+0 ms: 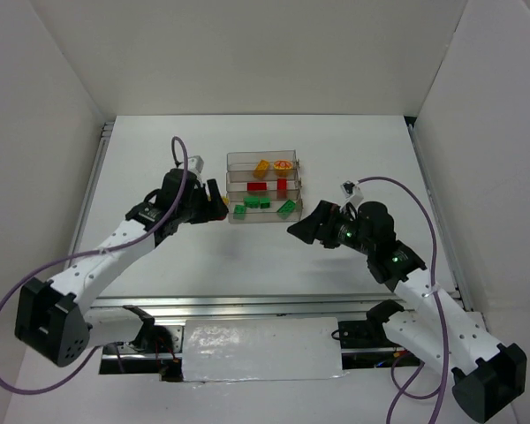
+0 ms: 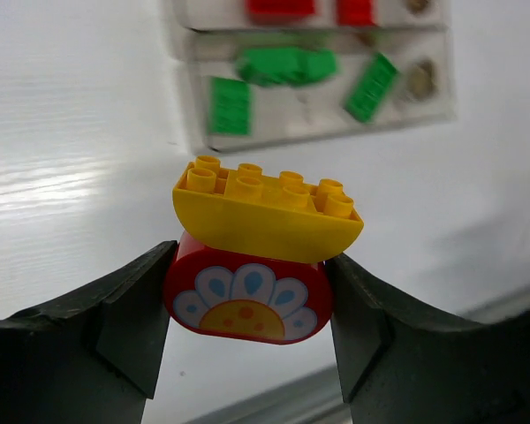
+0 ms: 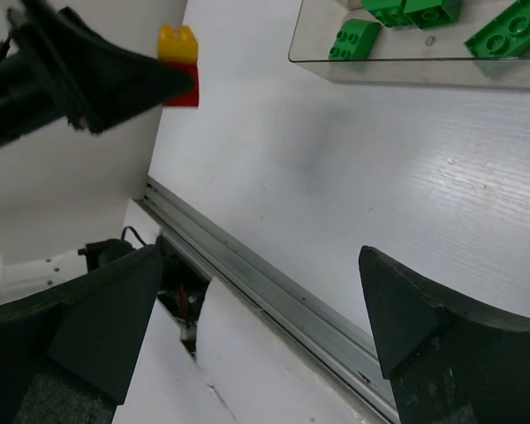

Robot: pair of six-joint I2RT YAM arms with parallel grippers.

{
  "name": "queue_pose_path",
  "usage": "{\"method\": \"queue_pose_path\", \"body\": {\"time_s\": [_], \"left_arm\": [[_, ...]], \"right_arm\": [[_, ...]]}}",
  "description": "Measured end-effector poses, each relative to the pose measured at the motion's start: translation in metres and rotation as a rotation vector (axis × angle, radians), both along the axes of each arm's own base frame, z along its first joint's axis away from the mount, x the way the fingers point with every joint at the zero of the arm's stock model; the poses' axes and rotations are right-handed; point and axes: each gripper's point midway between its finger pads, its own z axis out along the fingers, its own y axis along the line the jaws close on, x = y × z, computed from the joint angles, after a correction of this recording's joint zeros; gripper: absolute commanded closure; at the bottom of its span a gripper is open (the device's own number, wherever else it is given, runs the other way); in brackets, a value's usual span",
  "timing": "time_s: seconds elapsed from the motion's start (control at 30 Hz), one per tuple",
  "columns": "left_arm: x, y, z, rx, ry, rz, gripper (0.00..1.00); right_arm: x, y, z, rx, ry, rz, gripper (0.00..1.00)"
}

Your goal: Sort the legos into containers by color

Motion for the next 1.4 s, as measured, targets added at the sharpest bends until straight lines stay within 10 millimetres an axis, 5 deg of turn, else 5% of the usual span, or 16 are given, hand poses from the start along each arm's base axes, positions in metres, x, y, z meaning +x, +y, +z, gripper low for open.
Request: {"method": "queue_pose_path", "body": {"time_s": [0.23,0.43,0.57,0.77,0.97,1.3,1.4], "left_arm": [[-0.073,-0.073,0.032,-0.076,-0.105,-0.427,1.00],[-0.104,-0.098,0.040,-0.086,-0.172,-0.622,1.00],[-0.118,-0.113,0.046,-0.081,-0.222,-0.724,1.00],[-0.126,-0.122,0.052,-0.069,-0.278,-0.804,1.00],[-0.128,-0.122,0.061,-0.075,-0.325,-0.828,1.00],[-0.130,-0.120,0.055,-0.046,-0.319,-0.845,1.00],[-0.129,-0.121,0.058,-0.050,-0.335,-0.845,1.00]], "right_arm": [[0.012,0.020,0.032,0.085,0.055,0.015,0.00],[0.000,0.061,0.060,0.061,0.043,0.120,0.01],[-0.013,0.081,0.051,0.030,0.075,0.191,0.05],[-0.020,0.084,0.030,-0.020,0.130,0.198,0.14],[-0.023,0.086,0.029,-0.012,0.137,0.211,0.55],[-0.033,0.100,0.019,-0.005,0.189,0.301,0.44],[-0.039,0.102,0.018,-0.002,0.198,0.331,0.54]]}}
